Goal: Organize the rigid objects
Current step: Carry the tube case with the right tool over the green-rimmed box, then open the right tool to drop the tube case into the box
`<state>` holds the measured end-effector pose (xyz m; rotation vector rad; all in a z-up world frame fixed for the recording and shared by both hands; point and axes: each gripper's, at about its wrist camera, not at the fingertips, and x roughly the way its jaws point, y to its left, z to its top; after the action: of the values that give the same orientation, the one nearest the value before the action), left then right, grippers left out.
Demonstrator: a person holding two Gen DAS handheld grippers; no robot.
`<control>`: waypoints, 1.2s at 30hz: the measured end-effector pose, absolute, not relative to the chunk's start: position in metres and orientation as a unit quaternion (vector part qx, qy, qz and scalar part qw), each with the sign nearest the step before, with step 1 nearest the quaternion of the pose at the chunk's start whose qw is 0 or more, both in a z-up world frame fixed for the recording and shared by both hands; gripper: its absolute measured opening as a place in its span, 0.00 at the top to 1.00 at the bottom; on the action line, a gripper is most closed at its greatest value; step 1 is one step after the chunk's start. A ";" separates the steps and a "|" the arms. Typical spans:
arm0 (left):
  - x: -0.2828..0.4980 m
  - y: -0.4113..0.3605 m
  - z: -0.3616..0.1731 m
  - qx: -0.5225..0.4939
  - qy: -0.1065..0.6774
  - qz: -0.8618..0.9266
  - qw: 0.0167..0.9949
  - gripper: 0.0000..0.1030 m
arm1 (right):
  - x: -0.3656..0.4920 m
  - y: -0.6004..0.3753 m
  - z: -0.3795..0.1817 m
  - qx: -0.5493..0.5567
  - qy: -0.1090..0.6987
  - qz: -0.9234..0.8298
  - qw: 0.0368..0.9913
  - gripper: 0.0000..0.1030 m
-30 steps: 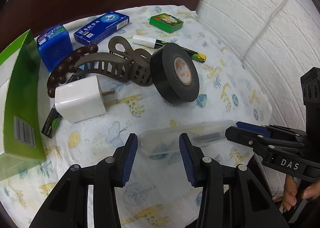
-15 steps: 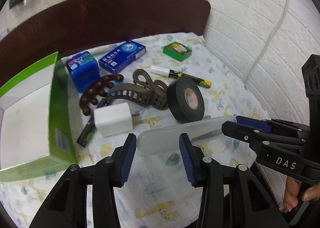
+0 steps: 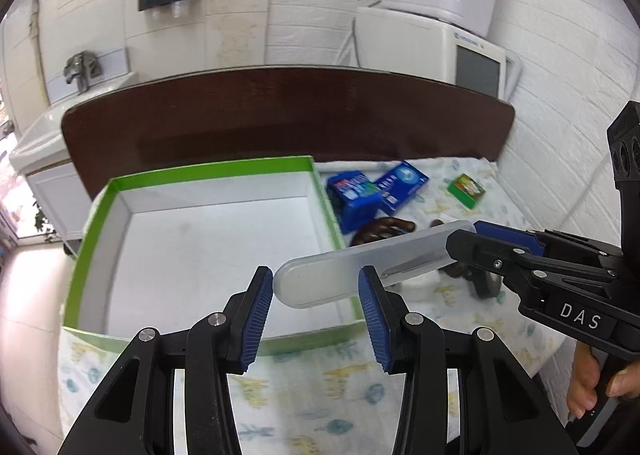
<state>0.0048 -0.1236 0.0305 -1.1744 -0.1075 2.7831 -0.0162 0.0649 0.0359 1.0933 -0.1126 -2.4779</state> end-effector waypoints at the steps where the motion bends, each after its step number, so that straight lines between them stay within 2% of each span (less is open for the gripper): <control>1: 0.005 -0.134 0.032 -0.386 -0.037 0.920 0.050 0.57 | -0.019 0.053 0.037 0.394 -0.038 -0.891 0.223 0.67; 8: 0.009 -0.204 0.027 -0.386 -0.050 0.921 -0.004 0.57 | -0.041 -0.026 0.027 0.412 -0.014 -0.869 0.273 0.67; 17: 0.000 -0.265 -0.014 -0.426 -0.088 0.900 -0.026 0.57 | -0.062 -0.099 -0.011 0.482 0.006 -0.828 0.287 0.67; 27: -0.006 -0.284 -0.034 -0.451 -0.097 0.886 -0.036 0.57 | -0.062 -0.118 -0.038 0.531 0.022 -0.797 0.287 0.65; 36: -0.011 -0.279 -0.036 -0.461 -0.070 0.883 -0.057 0.57 | -0.064 -0.115 -0.042 0.544 0.023 -0.786 0.293 0.64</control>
<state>-0.0105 -0.2785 -0.0358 -1.5026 -0.2289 2.8787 -0.0643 -0.1151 -0.0424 1.4488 0.0606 -2.0936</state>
